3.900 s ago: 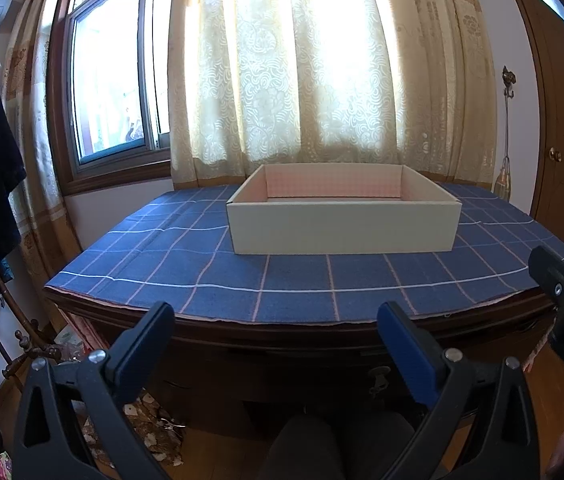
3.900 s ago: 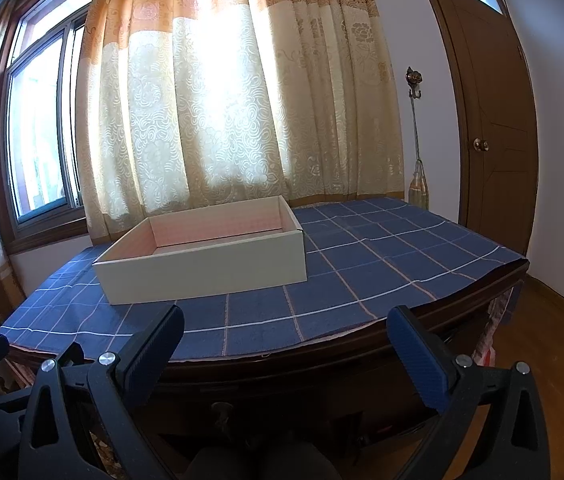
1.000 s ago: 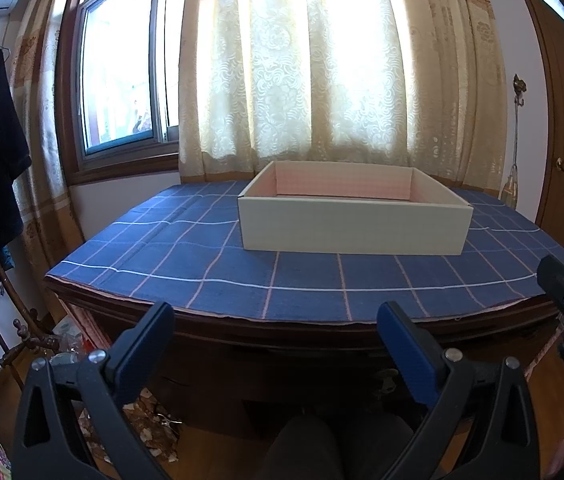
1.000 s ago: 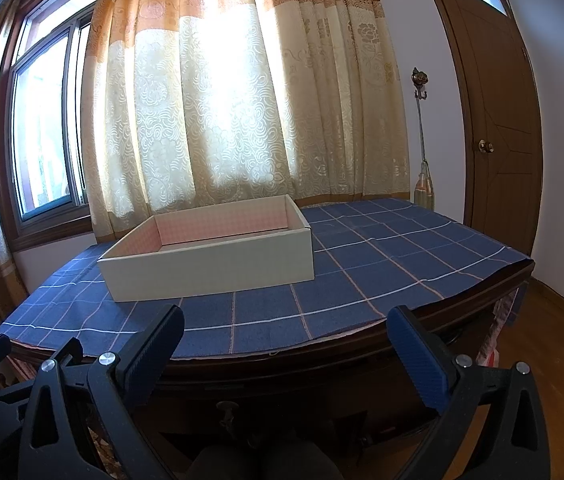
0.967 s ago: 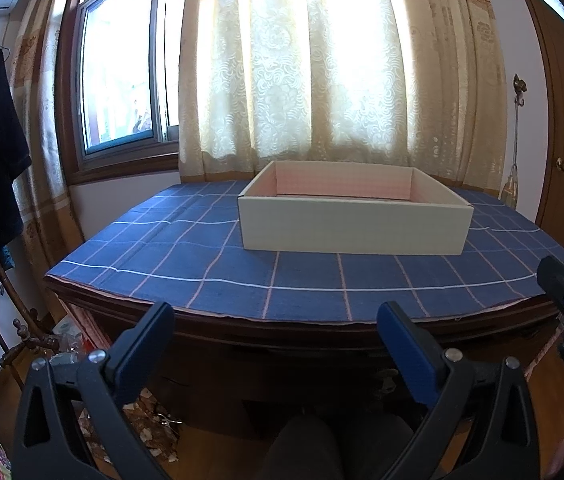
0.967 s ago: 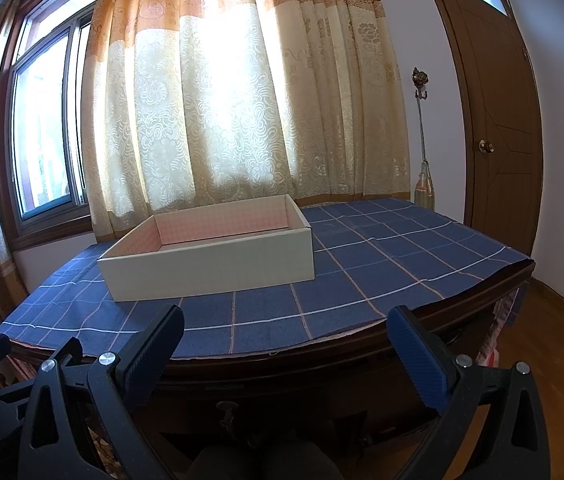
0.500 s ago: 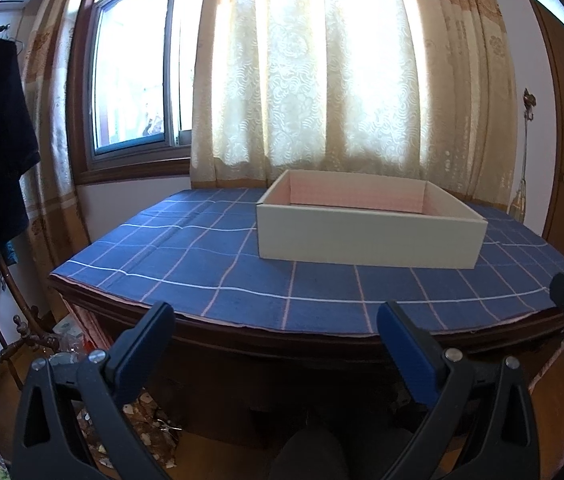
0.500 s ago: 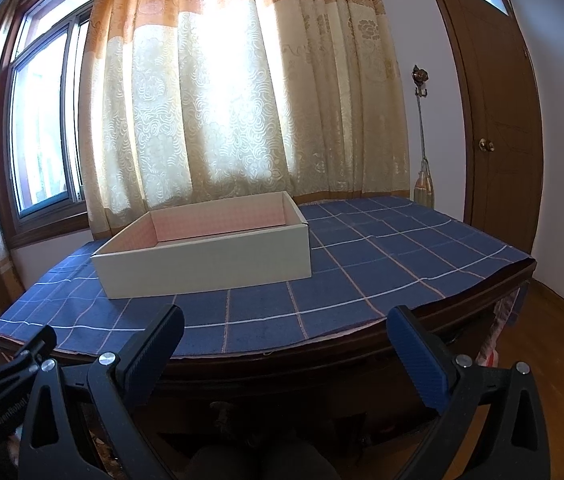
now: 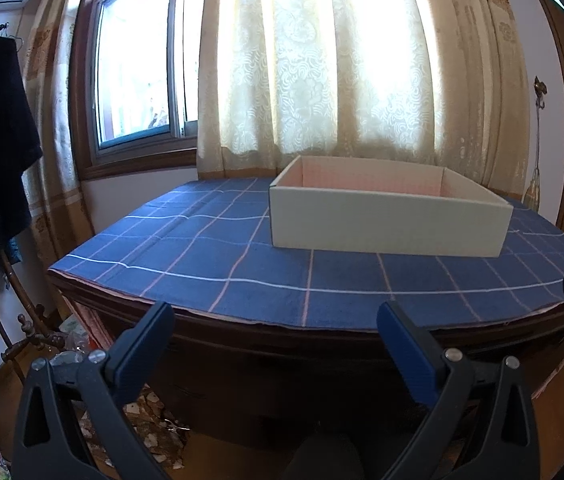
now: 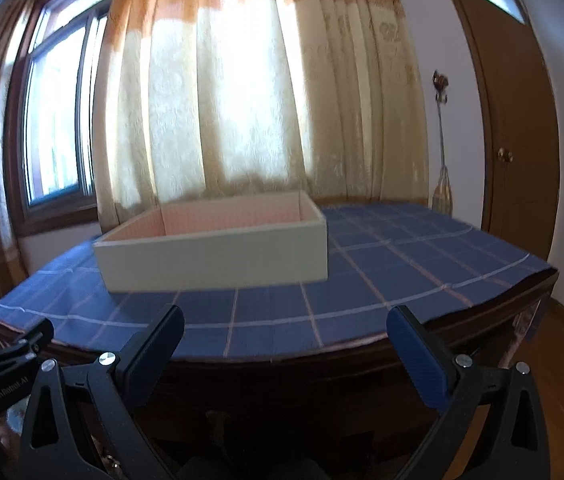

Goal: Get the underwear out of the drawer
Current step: 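Lower both tools toward the open drawer beneath the table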

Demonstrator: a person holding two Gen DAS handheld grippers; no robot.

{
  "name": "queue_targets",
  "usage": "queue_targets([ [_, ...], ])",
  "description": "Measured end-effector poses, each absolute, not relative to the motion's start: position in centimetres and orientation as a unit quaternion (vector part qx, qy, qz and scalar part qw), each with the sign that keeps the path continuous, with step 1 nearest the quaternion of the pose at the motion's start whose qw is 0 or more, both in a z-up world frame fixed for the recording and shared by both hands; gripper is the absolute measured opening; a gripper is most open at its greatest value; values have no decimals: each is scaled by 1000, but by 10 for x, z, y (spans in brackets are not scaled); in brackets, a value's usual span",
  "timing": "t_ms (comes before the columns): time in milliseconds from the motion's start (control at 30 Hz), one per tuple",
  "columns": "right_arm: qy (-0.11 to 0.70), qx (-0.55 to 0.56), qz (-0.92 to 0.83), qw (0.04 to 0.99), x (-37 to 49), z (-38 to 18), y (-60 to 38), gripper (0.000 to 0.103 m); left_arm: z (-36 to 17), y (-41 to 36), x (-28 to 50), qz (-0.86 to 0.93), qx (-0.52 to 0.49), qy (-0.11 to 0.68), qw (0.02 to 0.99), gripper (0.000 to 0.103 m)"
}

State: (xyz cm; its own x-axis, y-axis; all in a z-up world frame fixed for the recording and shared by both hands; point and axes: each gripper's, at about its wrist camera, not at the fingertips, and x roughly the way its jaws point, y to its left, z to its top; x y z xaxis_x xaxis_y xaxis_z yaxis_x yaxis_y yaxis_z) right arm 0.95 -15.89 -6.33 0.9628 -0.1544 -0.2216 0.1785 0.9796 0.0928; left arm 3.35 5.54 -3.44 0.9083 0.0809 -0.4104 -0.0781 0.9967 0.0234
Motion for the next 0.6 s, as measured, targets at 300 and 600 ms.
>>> queue_targets([
  [300, 100, 57, -77, 990, 14, -75, -156, 102, -47, 88, 40, 59, -34, 179, 981, 103],
  [600, 104, 54, -82, 990, 26, -86, -160, 102, -70, 106, 43, 17, -44, 96, 994, 103],
])
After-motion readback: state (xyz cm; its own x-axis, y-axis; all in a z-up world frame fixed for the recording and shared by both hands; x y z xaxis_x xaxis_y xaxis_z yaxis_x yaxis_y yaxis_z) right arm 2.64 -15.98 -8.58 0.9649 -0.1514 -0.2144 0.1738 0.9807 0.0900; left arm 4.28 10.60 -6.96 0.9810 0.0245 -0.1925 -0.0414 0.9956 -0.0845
